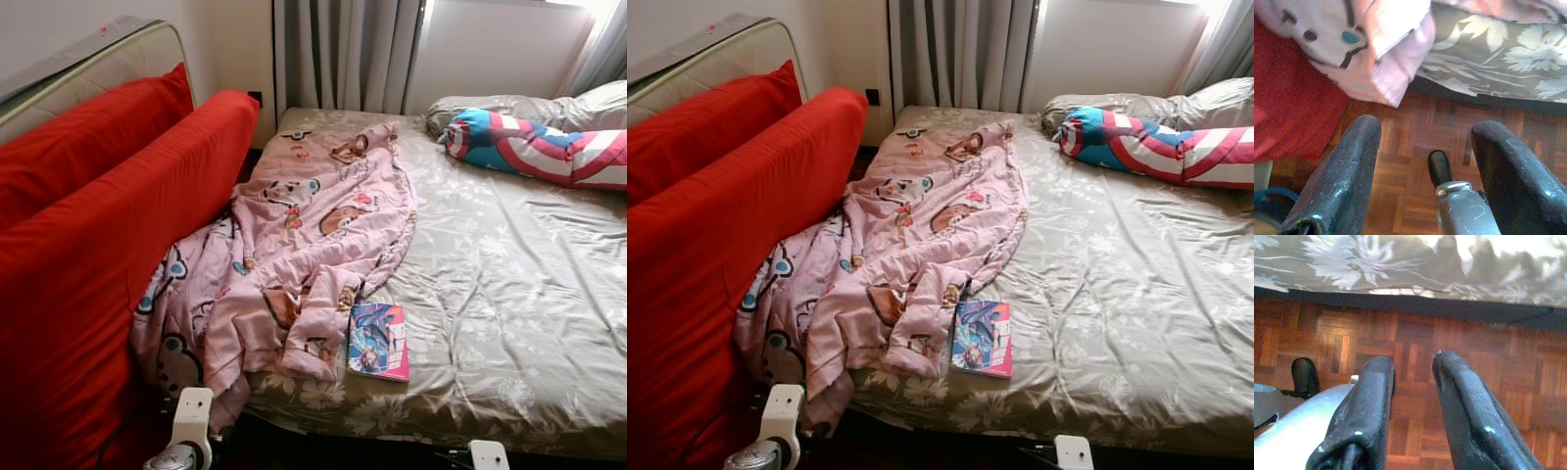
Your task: Clean up the room
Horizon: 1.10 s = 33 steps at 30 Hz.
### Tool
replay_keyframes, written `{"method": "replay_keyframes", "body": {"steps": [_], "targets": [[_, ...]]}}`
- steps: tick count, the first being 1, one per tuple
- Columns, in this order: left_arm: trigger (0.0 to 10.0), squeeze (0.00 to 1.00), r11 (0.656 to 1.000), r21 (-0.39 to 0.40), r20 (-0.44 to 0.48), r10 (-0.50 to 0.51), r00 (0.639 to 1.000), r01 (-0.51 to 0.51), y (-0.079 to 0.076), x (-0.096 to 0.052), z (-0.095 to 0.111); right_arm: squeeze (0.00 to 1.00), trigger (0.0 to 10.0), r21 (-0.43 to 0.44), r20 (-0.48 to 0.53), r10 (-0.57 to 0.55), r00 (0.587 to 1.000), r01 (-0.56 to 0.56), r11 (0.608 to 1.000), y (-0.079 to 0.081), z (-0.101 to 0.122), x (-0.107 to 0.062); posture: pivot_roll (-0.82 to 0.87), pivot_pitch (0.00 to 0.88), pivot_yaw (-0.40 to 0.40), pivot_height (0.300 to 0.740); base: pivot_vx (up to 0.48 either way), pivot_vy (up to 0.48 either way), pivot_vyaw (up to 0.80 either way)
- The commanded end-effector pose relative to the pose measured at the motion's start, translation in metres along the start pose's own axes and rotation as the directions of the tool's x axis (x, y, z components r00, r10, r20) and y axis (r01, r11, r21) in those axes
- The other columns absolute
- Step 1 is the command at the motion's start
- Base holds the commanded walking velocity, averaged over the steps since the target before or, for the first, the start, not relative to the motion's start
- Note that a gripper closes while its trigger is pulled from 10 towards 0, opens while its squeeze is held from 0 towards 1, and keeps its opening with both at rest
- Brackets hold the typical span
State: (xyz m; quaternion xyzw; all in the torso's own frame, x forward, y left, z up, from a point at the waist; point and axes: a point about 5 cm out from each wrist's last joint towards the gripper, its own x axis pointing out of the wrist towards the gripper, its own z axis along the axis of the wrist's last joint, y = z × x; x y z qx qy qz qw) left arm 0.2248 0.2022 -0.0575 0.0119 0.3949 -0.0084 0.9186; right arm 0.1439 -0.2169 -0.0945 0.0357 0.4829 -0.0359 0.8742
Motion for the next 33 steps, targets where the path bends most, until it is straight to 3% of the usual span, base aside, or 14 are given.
{"method": "replay_keyframes", "body": {"steps": [1,33], "targets": [[10.0,0.0,1.0,0.0,-0.024,0.003,1.0,-0.003,0.0017,-0.0015,-0.0069,0.0,10.0,-0.008,0.014,0.005,1.0,-0.005,1.0,-0.0004,0.0043,0.0006,-0.03,0.0,-0.012,0.74,0.0,0.0,0.8],[10.0,0.0,1.0,0.021,-0.03,-0.006,1.0,0.007,0.0007,-0.0009,-0.0053,0.0,10.0,-0.025,0.012,0.017,1.0,-0.017,1.0,0.0001,0.006,0.001,-0.04,0.0,-0.014,0.74,0.224,0.0,0.06]]}}
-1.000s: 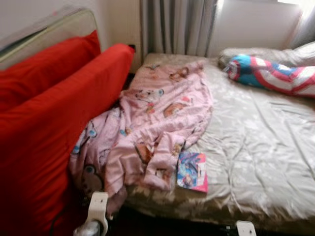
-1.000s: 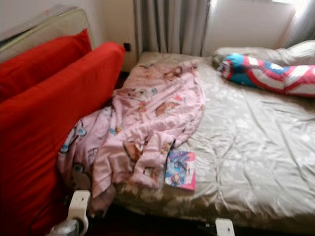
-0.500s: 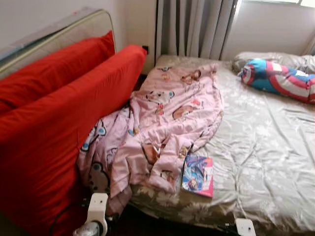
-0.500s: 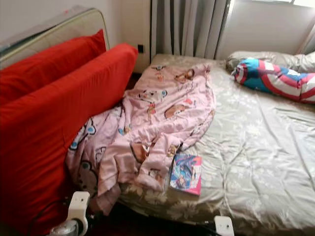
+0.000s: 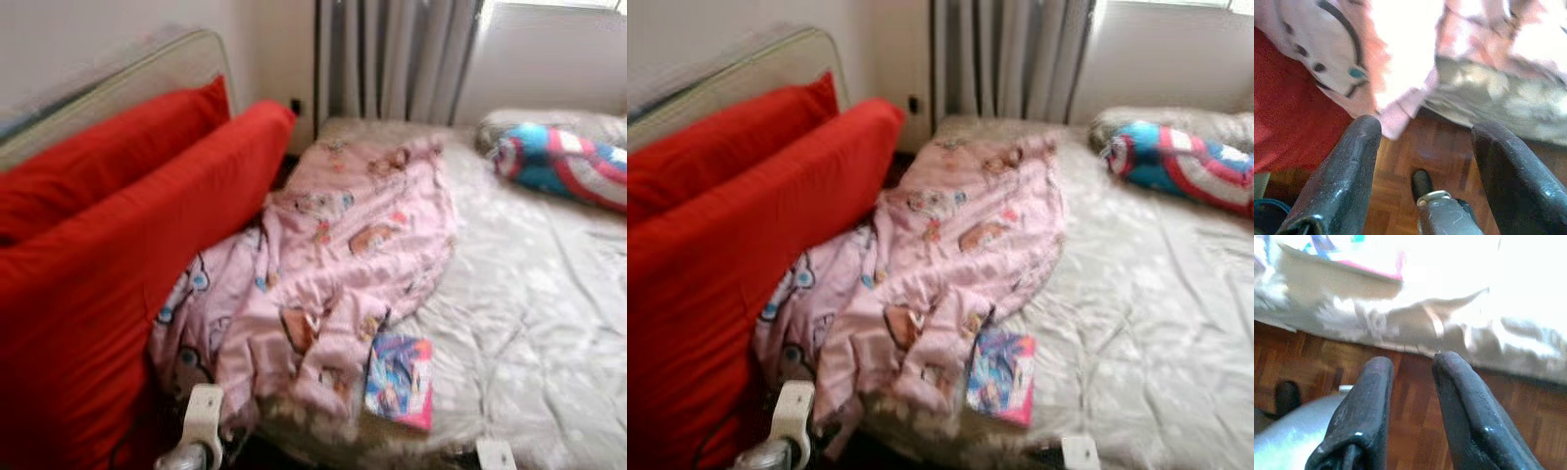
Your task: Clean up the room
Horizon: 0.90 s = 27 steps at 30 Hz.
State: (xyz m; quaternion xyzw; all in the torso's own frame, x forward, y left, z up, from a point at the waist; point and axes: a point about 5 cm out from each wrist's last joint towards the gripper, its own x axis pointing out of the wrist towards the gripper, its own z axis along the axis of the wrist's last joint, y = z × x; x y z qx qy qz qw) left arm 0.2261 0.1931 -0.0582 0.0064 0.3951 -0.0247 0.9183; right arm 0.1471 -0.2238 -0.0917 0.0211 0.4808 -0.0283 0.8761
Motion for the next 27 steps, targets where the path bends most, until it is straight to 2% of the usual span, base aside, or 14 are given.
{"method": "replay_keyframes", "body": {"steps": [1,5,9,13,15,18,19,20,21,22,23,27], "targets": [[10.0,0.0,0.999,0.016,-0.03,0.029,0.999,-0.028,0.01,-0.003,-0.006,0.0,10.0,0.01,0.009,0.017,1.0,-0.017,1.0,0.007,0.002,0.001,-0.04,0.0,-0.013,0.74,0.0,0.0,0.0],[10.0,0.0,0.999,0.012,-0.005,0.039,0.999,-0.039,0.011,-0.002,-0.003,0.0,10.0,0.031,0.044,0.012,0.999,-0.013,0.999,0.007,0.005,0.002,-0.06,0.0,-0.005,0.74,0.0,0.0,0.0],[10.0,0.0,0.999,-0.029,0.051,0.047,0.998,-0.045,0.01,-0.002,0.002,0.0,10.0,0.063,0.108,0.01,0.994,-0.017,0.998,0.007,0.012,0.002,-0.06,0.0,-0.006,0.74,0.0,0.0,0.0],[10.0,0.0,0.998,-0.05,0.099,0.052,0.994,-0.047,0.009,-0.002,0.009,0.0,10.0,0.04,0.148,0.02,0.989,-0.026,0.999,0.007,0.02,0.002,-0.05,0.0,-0.009,0.74,0.0,0.0,0.0],[10.0,0.0,0.996,-0.069,0.17,0.062,0.984,-0.051,0.009,-0.001,0.021,0.0,10.0,0.038,0.209,0.022,0.978,-0.03,0.999,0.009,0.031,0.002,-0.05,0.0,-0.005,0.74,0.0,0.0,0.0],[10.0,0.0,0.997,-0.068,0.212,0.059,0.975,-0.046,0.009,-0.001,0.03,0.0,10.0,0.066,0.266,0.017,0.964,-0.036,0.997,0.009,0.041,0.002,-0.05,0.0,0.001,0.74,0.0,0.0,0.0],[10.0,0.0,0.997,-0.065,0.271,0.053,0.961,-0.036,0.009,0.0,0.047,0.0,10.0,0.075,0.279,0.013,0.96,-0.035,0.997,0.009,0.043,0.002,-0.04,0.0,0.002,0.74,0.0,0.0,0.0],[10.0,0.0,0.998,-0.063,0.325,0.046,0.945,-0.027,0.009,0.0,0.061,0.0,10.0,0.055,0.332,0.014,0.943,-0.034,0.998,0.015,0.06,0.004,-0.04,0.0,0.002,0.74,0.0,0.0,0.0],[10.0,0.0,0.998,-0.06,0.403,0.037,0.914,-0.014,0.01,-0.002,0.079,0.0,10.0,0.007,0.537,0.052,0.842,-0.066,0.998,0.047,0.134,0.002,-0.05,0.0,-0.001,0.74,0.0,0.0,0.0],[10.0,0.0,0.998,-0.061,0.428,0.037,0.903,-0.012,0.01,-0.003,0.083,0.0,10.0,-0.009,0.599,0.067,0.798,-0.077,0.997,0.057,0.157,-0.002,-0.05,0.0,-0.008,0.74,0.0,0.0,0.0],[10.0,0.0,0.998,-0.063,0.453,0.039,0.891,-0.011,0.01,-0.004,0.087,0.0,10.0,-0.018,0.632,0.071,0.772,-0.077,0.997,0.06,0.168,-0.005,-0.04,0.0,-0.011,0.74,0.0,0.0,0.0],[10.0,0.0,0.998,-0.055,0.543,0.054,0.838,-0.028,0.013,-0.01,0.099,0.0,10.0,-0.017,0.696,0.066,0.715,-0.075,0.997,0.057,0.176,-0.012,-0.05,0.0,-0.026,0.74,0.0,0.0,0.0]]}}
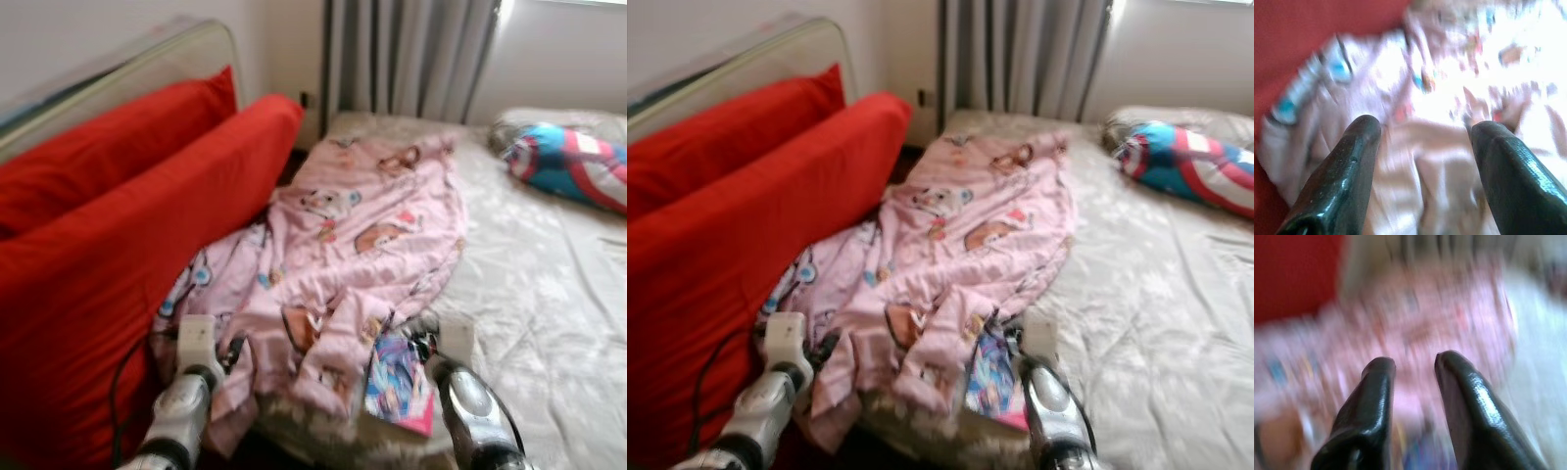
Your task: Clean up the room
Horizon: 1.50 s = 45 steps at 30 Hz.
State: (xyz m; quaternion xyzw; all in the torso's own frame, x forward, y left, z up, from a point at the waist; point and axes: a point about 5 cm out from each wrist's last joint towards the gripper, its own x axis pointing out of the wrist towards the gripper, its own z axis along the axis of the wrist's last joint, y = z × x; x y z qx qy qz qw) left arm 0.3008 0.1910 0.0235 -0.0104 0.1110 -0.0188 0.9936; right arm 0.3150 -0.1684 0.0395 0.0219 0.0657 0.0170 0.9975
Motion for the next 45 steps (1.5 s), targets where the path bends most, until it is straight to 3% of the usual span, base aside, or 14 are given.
{"method": "replay_keyframes", "body": {"steps": [1,8,15,16,17,18,26,30,31,38,45], "targets": [[10.0,0.0,0.999,-0.01,-0.015,0.043,0.999,-0.043,0.012,-0.008,-0.009,0.0,10.0,0.024,-0.098,-0.041,0.994,0.043,0.999,-0.01,-0.029,-0.019,-0.05,0.0,-0.026,0.74,0.0,0.0,0.0],[10.0,0.0,1.0,0.011,0.092,0.022,0.996,-0.023,0.014,-0.007,0.006,0.0,10.0,0.033,0.003,-0.049,0.999,0.049,0.998,-0.019,-0.013,-0.016,-0.09,0.0,-0.023,0.74,0.0,0.0,0.0],[10.0,0.0,0.999,0.03,0.181,0.035,0.983,-0.041,0.023,-0.019,0.012,0.0,10.0,0.073,0.079,-0.114,0.99,0.108,0.991,-0.029,-0.015,-0.033,-0.08,0.0,-0.011,0.74,0.0,0.0,0.0],[10.0,0.0,0.999,0.031,0.187,0.036,0.982,-0.042,0.024,-0.021,0.012,0.42,10.0,0.077,0.078,-0.119,0.99,0.113,0.991,-0.031,-0.017,-0.035,-0.07,0.0,-0.015,0.74,0.0,0.0,0.0],[10.0,0.0,0.999,0.033,0.195,0.035,0.98,-0.042,0.025,-0.022,0.013,0.98,10.0,0.079,0.075,-0.123,0.989,0.117,0.99,-0.033,-0.019,-0.039,-0.05,0.0,-0.026,0.74,0.0,0.0,0.0],[10.0,0.0,0.999,0.035,0.198,0.034,0.98,-0.042,0.025,-0.024,0.013,1.0,10.0,0.077,0.069,-0.126,0.99,0.121,0.99,-0.035,-0.021,-0.04,-0.05,0.0,-0.03,0.74,0.0,0.0,0.0],[10.0,0.0,0.998,0.034,0.217,0.038,0.975,-0.047,0.025,-0.032,0.012,1.0,10.0,0.065,0.086,-0.133,0.987,0.128,0.99,-0.04,-0.019,-0.045,-0.04,0.0,-0.03,0.74,0.0,0.0,0.0],[10.0,0.0,0.999,0.016,0.223,0.026,0.974,-0.03,0.016,-0.033,0.013,0.99,10.0,0.078,0.085,-0.155,0.984,0.149,0.986,-0.039,-0.018,-0.045,-0.02,0.0,-0.056,0.74,0.0,0.0,0.0],[10.0,0.0,1.0,0.012,0.227,0.023,0.974,-0.026,0.013,-0.034,0.014,0.0,10.0,0.079,0.082,-0.14,0.987,0.133,0.988,-0.035,-0.018,-0.043,-0.02,0.0,-0.068,0.74,0.0,0.0,0.0],[10.0,0.0,1.0,-0.008,0.254,0.023,0.967,-0.022,0.003,-0.043,0.016,0.0,10.0,0.078,0.079,-0.064,0.995,0.058,0.995,-0.021,-0.012,-0.032,0.0,0.0,-0.089,0.74,0.0,0.0,0.0],[10.0,0.0,1.0,-0.011,0.219,0.002,0.976,0.0,0.0,-0.049,0.01,0.0,10.0,0.076,0.089,-0.061,0.994,0.054,0.996,-0.015,-0.014,-0.038,-0.03,0.0,-0.064,0.74,0.0,0.0,0.0]]}}
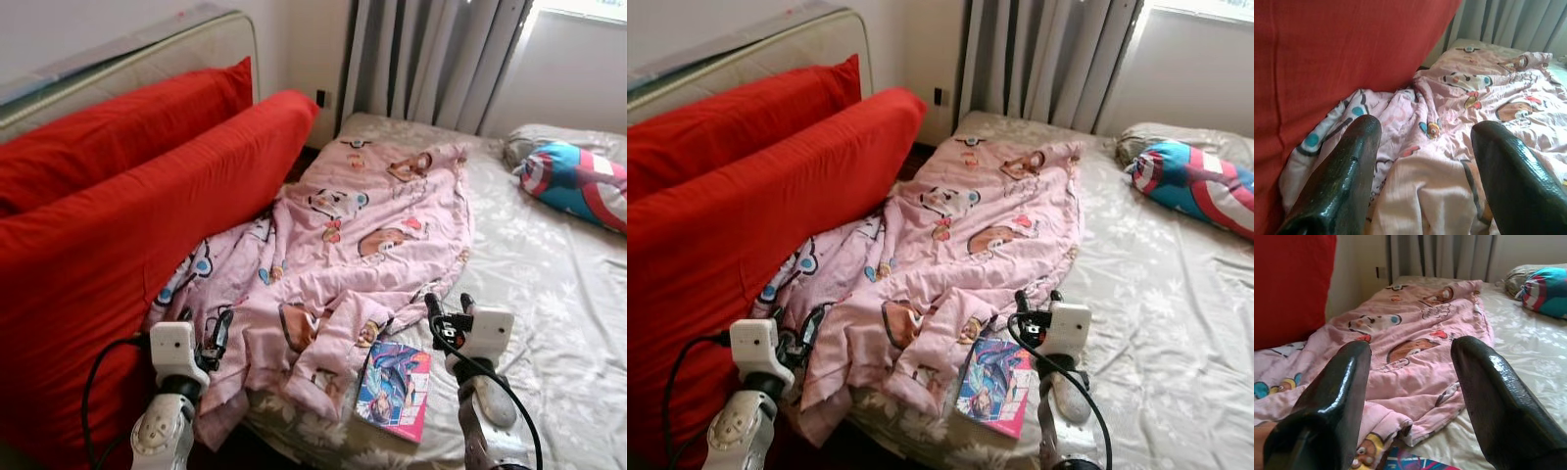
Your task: Clean up the room
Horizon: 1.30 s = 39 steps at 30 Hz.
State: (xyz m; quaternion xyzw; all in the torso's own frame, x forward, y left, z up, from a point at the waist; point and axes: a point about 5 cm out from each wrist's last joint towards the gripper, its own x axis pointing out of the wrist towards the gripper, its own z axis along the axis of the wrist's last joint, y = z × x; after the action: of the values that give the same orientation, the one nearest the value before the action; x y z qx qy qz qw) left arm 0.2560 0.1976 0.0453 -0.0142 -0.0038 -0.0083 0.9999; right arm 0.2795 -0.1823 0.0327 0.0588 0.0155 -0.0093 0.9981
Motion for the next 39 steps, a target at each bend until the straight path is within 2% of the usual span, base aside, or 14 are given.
{"method": "replay_keyframes", "body": {"steps": [1,3,6,8,13,19,25,39], "targets": [[10.0,0.0,1.0,-0.008,-0.012,-0.016,1.0,0.016,-0.004,0.0,-0.001,0.0,10.0,-0.005,-0.017,-0.015,1.0,0.014,1.0,-0.002,-0.005,-0.006,-0.03,0.0,-0.063,0.74,0.0,0.0,0.0],[10.0,0.0,1.0,-0.01,-0.014,-0.018,1.0,0.018,-0.005,0.0,0.0,0.0,10.0,-0.01,-0.027,-0.018,0.999,0.018,1.0,-0.003,-0.007,-0.008,-0.02,0.0,-0.063,0.74,0.0,0.0,0.0],[10.0,0.0,0.999,-0.001,0.013,-0.033,0.999,0.033,-0.008,0.012,0.012,0.0,10.0,-0.003,-0.032,-0.031,0.999,0.031,1.0,-0.003,-0.007,-0.008,-0.02,0.0,-0.054,0.74,0.08,0.0,0.0],[10.0,0.0,0.999,-0.001,0.012,-0.036,0.999,0.036,-0.009,0.013,0.014,0.0,10.0,0.0,-0.034,-0.043,0.998,0.043,0.999,-0.003,-0.007,-0.008,-0.03,0.005,-0.05,0.74,0.24,0.0,0.0],[10.0,0.0,0.998,0.005,-0.003,-0.055,0.998,0.055,-0.012,0.009,0.012,0.0,10.0,0.035,-0.072,-0.053,0.996,0.056,0.998,-0.001,-0.014,-0.015,-0.02,0.046,-0.049,0.74,0.249,0.0,-0.13],[10.0,0.0,0.999,0.005,-0.024,-0.054,0.998,0.054,-0.012,0.001,0.009,0.0,10.0,0.022,-0.069,-0.064,0.996,0.066,0.998,0.001,-0.016,-0.02,-0.03,0.046,-0.041,0.74,0.284,0.0,-0.19],[10.0,0.0,0.998,0.009,-0.011,-0.066,0.998,0.066,-0.015,0.013,0.015,0.0,10.0,0.017,-0.05,-0.033,0.998,0.034,0.999,0.006,-0.009,-0.014,-0.04,0.051,-0.047,0.74,0.249,0.0,0.0],[10.0,0.0,0.999,-0.01,-0.012,-0.053,0.999,0.052,-0.015,0.006,0.015,0.0,10.0,0.014,-0.054,-0.036,0.998,0.037,0.999,0.007,-0.009,-0.017,-0.04,0.056,-0.05,0.74,0.0,0.0,0.0]]}}
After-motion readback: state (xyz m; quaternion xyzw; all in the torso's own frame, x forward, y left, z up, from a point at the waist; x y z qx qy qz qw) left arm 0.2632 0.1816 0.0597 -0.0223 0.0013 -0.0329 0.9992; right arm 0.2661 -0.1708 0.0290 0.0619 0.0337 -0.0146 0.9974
